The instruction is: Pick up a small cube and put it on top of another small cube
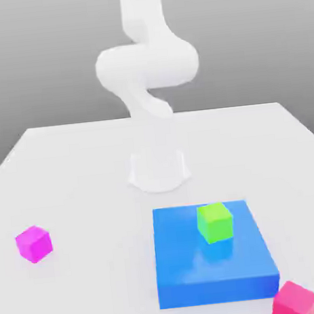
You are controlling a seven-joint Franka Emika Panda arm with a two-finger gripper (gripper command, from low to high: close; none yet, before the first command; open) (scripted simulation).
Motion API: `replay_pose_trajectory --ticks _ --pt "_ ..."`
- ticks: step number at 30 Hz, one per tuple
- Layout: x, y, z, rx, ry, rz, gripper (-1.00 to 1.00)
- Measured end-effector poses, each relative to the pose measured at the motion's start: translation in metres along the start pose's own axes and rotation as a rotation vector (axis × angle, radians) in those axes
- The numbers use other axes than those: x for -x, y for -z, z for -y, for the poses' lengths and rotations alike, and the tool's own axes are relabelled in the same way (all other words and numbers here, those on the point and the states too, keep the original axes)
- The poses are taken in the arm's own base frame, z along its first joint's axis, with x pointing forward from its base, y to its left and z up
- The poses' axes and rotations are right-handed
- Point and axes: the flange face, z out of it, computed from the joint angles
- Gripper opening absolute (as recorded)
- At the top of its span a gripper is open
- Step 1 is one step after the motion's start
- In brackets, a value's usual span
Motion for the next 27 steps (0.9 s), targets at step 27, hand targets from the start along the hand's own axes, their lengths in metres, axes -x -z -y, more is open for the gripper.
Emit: replay_pose_trajectory --ticks 27 --pt "0.267 -0.416 -0.012 0.275 0.64 0.638 0.0"
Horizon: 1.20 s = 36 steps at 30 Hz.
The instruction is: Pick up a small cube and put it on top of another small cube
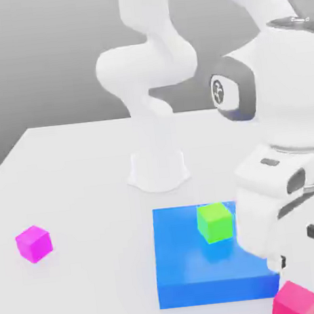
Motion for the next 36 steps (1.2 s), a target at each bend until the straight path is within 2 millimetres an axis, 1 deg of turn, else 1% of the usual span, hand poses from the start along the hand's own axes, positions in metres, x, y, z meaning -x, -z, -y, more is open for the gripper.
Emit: replay_pose_trajectory --ticks 2,6,7,12,13,14,15,18,19,21,24,27,29,30,31,32,33,34,35,36 --pt "0.01 -0.035 0.008 0.012 0.04 0.039 0.0" --pt "0.016 -0.094 0.01 0.015 0.054 0.053 0.0" --pt "0.017 -0.102 0.009 0.016 0.054 0.053 -1.0" --pt "0.017 -0.102 0.009 0.016 0.054 0.054 -1.0" --pt "0.018 -0.106 0.009 0.016 0.055 0.054 -1.0" --pt "0.017 -0.101 0.01 0.016 0.055 0.054 -1.0" --pt "0.016 -0.091 0.01 0.016 0.055 0.054 -1.0" --pt "0.014 -0.052 0.01 0.016 0.054 0.054 -1.0" --pt "0.009 -0.043 -0.007 0.023 0.029 0.052 -1.0" --pt "0.0 -0.033 -0.057 0.04 -0.044 0.045 -1.0" --pt "-0.003 -0.021 -0.132 0.062 -0.158 0.04 -1.0" --pt "0.007 -0.009 -0.208 0.079 -0.281 0.038 -1.0" --pt "0.021 -0.001 -0.259 0.086 -0.369 0.038 -1.0" --pt "0.031 0.003 -0.286 0.088 -0.418 0.039 -1.0" --pt "0.044 0.007 -0.318 0.09 -0.481 0.04 -1.0" --pt "0.063 0.012 -0.36 0.091 -0.57 0.041 -1.0" --pt "0.088 0.017 -0.402 0.089 -0.665 0.042 -1.0" --pt "0.121 0.023 -0.444 0.085 -0.768 0.043 -1.0" --pt "0.157 0.028 -0.479 0.076 -0.865 0.044 -1.0" --pt "0.18 0.031 -0.492 0.064 -0.91 0.044 -1.0"
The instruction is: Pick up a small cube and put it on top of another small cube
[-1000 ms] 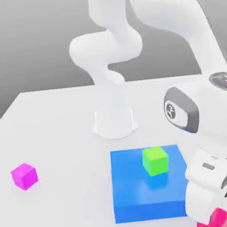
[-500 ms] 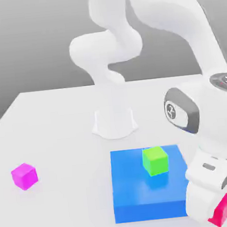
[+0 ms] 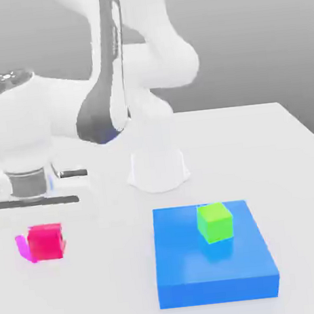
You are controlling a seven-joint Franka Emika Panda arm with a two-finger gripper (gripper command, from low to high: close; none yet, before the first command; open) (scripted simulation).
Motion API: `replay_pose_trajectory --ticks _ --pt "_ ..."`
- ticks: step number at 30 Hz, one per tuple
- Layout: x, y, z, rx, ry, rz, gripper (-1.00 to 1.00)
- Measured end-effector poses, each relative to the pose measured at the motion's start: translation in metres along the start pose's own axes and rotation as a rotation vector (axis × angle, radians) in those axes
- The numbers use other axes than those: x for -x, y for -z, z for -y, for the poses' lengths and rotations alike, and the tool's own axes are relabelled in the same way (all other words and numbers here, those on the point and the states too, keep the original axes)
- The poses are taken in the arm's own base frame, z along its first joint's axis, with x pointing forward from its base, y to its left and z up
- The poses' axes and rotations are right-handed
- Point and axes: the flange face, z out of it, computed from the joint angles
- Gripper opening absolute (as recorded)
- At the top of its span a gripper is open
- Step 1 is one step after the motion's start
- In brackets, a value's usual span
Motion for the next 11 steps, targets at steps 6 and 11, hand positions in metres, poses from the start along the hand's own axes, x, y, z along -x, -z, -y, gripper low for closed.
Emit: replay_pose_trajectory --ticks 6,11 --pt "0.009 -0.041 -0.026 -0.026 -0.042 0.01 -1.0" --pt "0.01 -0.06 -0.027 -0.023 -0.044 0.01 1.0"
